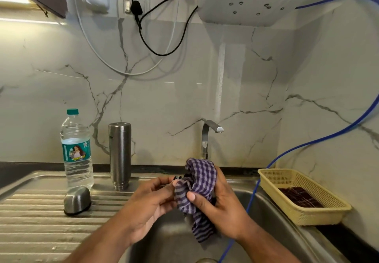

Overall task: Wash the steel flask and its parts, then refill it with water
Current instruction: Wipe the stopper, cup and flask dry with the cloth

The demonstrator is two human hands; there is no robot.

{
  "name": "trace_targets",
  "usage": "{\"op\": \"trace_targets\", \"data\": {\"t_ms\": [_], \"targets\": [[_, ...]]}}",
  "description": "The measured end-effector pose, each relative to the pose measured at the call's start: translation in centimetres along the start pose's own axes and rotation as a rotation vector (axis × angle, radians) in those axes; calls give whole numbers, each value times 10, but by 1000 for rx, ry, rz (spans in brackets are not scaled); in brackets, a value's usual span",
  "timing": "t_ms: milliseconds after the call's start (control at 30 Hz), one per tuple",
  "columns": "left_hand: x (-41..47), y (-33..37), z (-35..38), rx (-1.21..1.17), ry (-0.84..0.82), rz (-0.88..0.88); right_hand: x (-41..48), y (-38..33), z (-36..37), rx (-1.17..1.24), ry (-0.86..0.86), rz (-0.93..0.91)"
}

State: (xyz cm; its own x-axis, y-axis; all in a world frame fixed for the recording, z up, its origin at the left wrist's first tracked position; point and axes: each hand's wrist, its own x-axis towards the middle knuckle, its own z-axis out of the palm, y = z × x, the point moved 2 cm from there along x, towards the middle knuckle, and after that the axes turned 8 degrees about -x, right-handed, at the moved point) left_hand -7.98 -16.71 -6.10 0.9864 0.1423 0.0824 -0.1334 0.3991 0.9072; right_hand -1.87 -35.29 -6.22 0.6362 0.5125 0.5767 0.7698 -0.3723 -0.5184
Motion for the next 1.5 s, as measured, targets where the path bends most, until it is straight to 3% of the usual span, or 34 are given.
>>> {"op": "trace_targets", "data": {"t_ms": [133,367,633,767,900,967,1067,1200,1300,1400,1500], "targets": [[-5,-1,9,-1,-33,-49,0,4,-2,-141,-41,-126],[-14,2,16,74,-98,-120,1,1,-9,-143,65,-286],[-22,7,26,35,-72,-10,0,-2,-8,-210,43,-328],[-24,1,41,-4,-26,141,-1,-8,-3,-50,226,-190],[-23,4,40,322,-26,425,1,-13,6,189,306,28],[-21,7,33,585,-56,631,2,-18,9,385,254,186],[-16,9,27,867,-87,830,3,-25,6,786,30,460],[-12,1,27,1076,-244,985,7,-17,-7,850,-108,573],[-13,-3,29,963,-76,921,8,-13,-3,682,11,514],[-16,-8,35,622,28,629,2,-18,-1,438,183,416],[-18,-8,41,223,33,312,-1,-20,-7,102,216,177]]}}
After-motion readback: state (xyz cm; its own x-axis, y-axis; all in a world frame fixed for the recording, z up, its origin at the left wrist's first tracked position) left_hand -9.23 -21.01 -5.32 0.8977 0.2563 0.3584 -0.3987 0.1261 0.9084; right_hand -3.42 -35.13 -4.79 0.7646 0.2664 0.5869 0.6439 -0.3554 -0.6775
